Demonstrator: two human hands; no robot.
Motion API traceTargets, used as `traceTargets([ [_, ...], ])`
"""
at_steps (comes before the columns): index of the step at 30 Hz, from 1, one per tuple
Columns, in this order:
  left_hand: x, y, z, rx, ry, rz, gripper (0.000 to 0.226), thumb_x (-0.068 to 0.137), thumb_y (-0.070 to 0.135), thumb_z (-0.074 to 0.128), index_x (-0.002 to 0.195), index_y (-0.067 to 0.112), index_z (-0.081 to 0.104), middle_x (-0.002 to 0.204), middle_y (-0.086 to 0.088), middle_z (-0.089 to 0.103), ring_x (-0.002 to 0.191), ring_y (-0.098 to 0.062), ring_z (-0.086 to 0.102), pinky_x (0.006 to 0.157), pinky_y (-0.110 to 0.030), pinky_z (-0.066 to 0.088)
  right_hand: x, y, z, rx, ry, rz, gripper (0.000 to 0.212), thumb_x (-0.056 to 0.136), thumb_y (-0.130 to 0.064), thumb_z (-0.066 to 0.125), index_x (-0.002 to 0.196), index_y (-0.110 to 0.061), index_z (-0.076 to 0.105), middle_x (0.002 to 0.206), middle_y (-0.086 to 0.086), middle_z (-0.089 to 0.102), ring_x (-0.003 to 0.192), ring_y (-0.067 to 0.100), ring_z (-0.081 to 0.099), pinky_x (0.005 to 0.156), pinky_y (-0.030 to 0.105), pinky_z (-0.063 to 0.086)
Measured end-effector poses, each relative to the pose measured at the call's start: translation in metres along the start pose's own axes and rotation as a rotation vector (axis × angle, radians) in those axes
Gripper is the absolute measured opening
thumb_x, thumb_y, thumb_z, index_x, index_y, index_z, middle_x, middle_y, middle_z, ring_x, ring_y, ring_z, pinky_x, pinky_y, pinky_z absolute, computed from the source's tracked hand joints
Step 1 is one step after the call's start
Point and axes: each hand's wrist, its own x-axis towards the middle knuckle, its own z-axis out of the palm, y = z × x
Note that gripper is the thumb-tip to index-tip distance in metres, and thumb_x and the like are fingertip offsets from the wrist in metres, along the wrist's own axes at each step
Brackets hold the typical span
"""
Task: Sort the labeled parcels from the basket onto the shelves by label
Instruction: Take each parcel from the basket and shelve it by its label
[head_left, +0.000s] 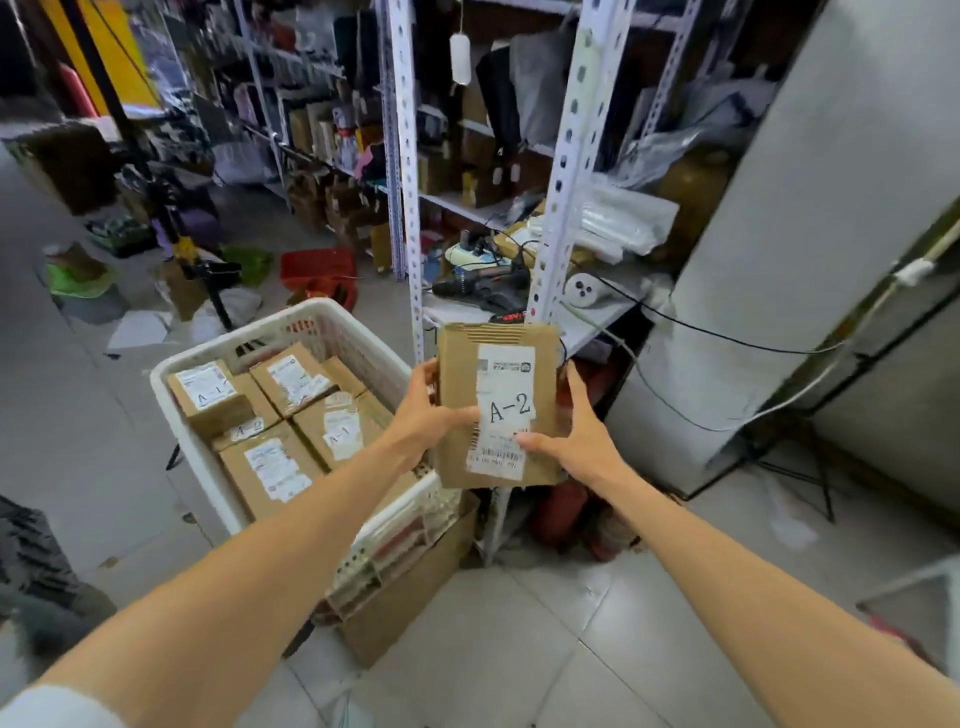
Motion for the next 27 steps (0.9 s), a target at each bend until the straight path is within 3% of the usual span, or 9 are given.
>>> traceTargets([
  [3, -0.012, -0.013, 0.024, -0.102, 0.021, -0.034, 0.087, 0.073, 0.000, 0.078, 0.143, 0.016, 0.029, 0.126, 0.001, 0.051, 0.101, -0.013, 0.054, 0.075, -0.032, 0.053, -0.013, 0.007, -0.021, -0.079, -0.044, -0.030, 0.113, 0.073, -0.026, 0.084, 0.154, -0.033, 0.006, 0.144, -0.005, 0.045, 0.130, 0.015, 0.043, 0.096, 0.024, 0.037],
  [7, -0.018, -0.014, 0.053, 0.020, -0.151, -0.021, 0.084, 0.076, 0.003, 0.078, 0.143, 0.026, 0.035, 0.141, 0.005, 0.043, 0.125, -0.020, 0.047, 0.093, -0.056, 0.049, -0.032, 0.039, -0.037, -0.002, 0.008, 0.117, 0.108, 0.064, -0.014, 0.089, 0.147, -0.022, 0.019, 0.124, -0.011, 0.051, 0.126, 0.016, 0.048, 0.099, 0.027, 0.040],
  [10, -0.017, -0.002, 0.077, 0.100, -0.235, 0.031, 0.084, 0.076, 0.005, 0.078, 0.144, 0.027, 0.034, 0.144, 0.005, 0.040, 0.129, -0.020, 0.043, 0.097, -0.054, 0.047, -0.048, 0.057, -0.055, 0.085, 0.094, 0.164, 0.106, 0.057, -0.021, 0.092, 0.140, -0.025, 0.026, 0.128, -0.008, 0.054, 0.123, 0.018, 0.052, 0.105, 0.043, 0.043],
  [12, -0.016, 0.005, 0.102, 0.138, -0.286, 0.072, 0.089, 0.075, 0.005, 0.078, 0.147, 0.027, 0.029, 0.146, 0.004, 0.038, 0.128, -0.020, 0.044, 0.098, -0.049, 0.047, -0.054, 0.061, -0.071, 0.097, 0.157, 0.153, 0.108, 0.054, -0.026, 0.093, 0.140, -0.023, 0.027, 0.126, -0.009, 0.055, 0.120, 0.017, 0.053, 0.104, 0.045, 0.044],
  [14, -0.016, 0.010, 0.129, 0.187, -0.362, 0.095, 0.106, 0.071, 0.007, 0.082, 0.152, 0.029, 0.017, 0.141, 0.008, 0.038, 0.127, -0.019, 0.045, 0.103, -0.048, 0.044, -0.060, 0.062, -0.090, 0.100, 0.226, 0.151, 0.107, 0.047, -0.033, 0.093, 0.133, -0.022, 0.031, 0.124, -0.009, 0.057, 0.118, 0.018, 0.055, 0.102, 0.047, 0.046],
  [16, -0.017, 0.011, 0.152, 0.238, -0.436, 0.104, 0.124, 0.061, 0.017, 0.086, 0.152, 0.035, 0.004, 0.145, 0.008, 0.039, 0.129, -0.020, 0.046, 0.106, -0.049, 0.041, -0.066, 0.063, -0.111, 0.067, 0.289, 0.171, 0.095, 0.052, -0.027, 0.093, 0.125, -0.020, 0.032, 0.120, -0.007, 0.058, 0.117, 0.020, 0.055, 0.100, 0.046, 0.047],
  [18, -0.013, 0.013, 0.174, 0.291, -0.484, 0.138, 0.132, 0.052, 0.028, 0.086, 0.151, 0.041, 0.000, 0.148, 0.003, 0.040, 0.132, -0.020, 0.044, 0.109, -0.049, 0.038, -0.075, 0.066, -0.131, 0.052, 0.351, 0.170, 0.094, 0.059, -0.017, 0.091, 0.131, -0.021, 0.030, 0.119, -0.005, 0.058, 0.116, 0.020, 0.055, 0.100, 0.043, 0.046],
  [21, -0.006, 0.026, 0.210, 0.336, -0.580, 0.215, 0.129, 0.053, 0.028, 0.085, 0.150, 0.044, 0.002, 0.149, 0.003, 0.040, 0.135, -0.018, 0.039, 0.114, -0.046, 0.032, -0.095, 0.070, -0.158, 0.041, 0.449, 0.178, 0.121, 0.059, -0.020, 0.091, 0.149, -0.032, 0.011, 0.122, -0.009, 0.056, 0.116, 0.014, 0.053, 0.101, 0.037, 0.043],
  [27, -0.001, 0.064, 0.302, 0.241, -0.911, 0.266, 0.113, 0.070, 0.002, 0.080, 0.152, 0.037, 0.010, 0.143, 0.000, 0.041, 0.122, -0.013, 0.042, 0.102, -0.038, 0.043, -0.144, 0.062, -0.213, 0.090, 0.721, 0.261, 0.120, 0.067, -0.016, 0.086, 0.152, -0.031, 0.003, 0.136, -0.005, 0.049, 0.127, 0.019, 0.047, 0.105, 0.053, 0.042],
])
